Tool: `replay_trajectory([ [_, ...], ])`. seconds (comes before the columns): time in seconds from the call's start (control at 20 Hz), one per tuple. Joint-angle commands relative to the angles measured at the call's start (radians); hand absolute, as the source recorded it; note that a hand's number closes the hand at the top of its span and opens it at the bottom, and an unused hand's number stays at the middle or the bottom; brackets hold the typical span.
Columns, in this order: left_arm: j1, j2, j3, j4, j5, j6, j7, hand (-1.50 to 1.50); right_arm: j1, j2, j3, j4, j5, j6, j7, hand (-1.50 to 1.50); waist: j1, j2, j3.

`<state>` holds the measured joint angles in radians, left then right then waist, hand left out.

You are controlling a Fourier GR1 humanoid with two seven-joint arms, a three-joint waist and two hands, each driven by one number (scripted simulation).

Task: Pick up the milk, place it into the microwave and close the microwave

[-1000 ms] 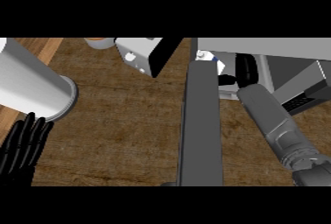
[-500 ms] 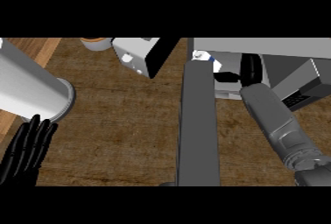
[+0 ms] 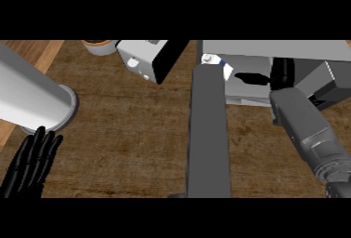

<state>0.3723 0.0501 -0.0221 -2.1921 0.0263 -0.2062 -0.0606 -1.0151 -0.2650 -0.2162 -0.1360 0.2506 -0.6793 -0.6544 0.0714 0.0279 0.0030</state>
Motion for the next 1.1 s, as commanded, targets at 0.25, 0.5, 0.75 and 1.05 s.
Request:
replay_trajectory([
  [0.25, 0.064, -0.015, -0.048, -0.091, -0.025, 0.006, 0.048, -1.50, 0.040, -0.050, -0.065, -0.012, -0.063, 0.173, -0.082, -1.50, -0.006, -0.005, 0.001],
  [0.5, 0.058, -0.006, -0.011, -0.050, 0.002, 0.001, 0.014, -1.50, 0.060, -0.067, -0.086, -0.027, -0.091, 0.272, -0.097, -1.50, -0.029, -0.014, -0.001],
  [0.75, 0.071, -0.049, -0.108, -0.022, -0.079, 0.040, -0.028, -1.50, 0.128, -0.026, -0.107, -0.042, -0.124, 0.326, -0.149, -1.50, -0.041, -0.018, -0.001],
  [1.05, 0.085, -0.049, -0.129, -0.123, -0.053, 0.036, 0.062, -1.50, 0.160, -0.016, -0.094, -0.055, -0.136, 0.517, -0.148, -1.50, -0.050, -0.022, -0.001],
])
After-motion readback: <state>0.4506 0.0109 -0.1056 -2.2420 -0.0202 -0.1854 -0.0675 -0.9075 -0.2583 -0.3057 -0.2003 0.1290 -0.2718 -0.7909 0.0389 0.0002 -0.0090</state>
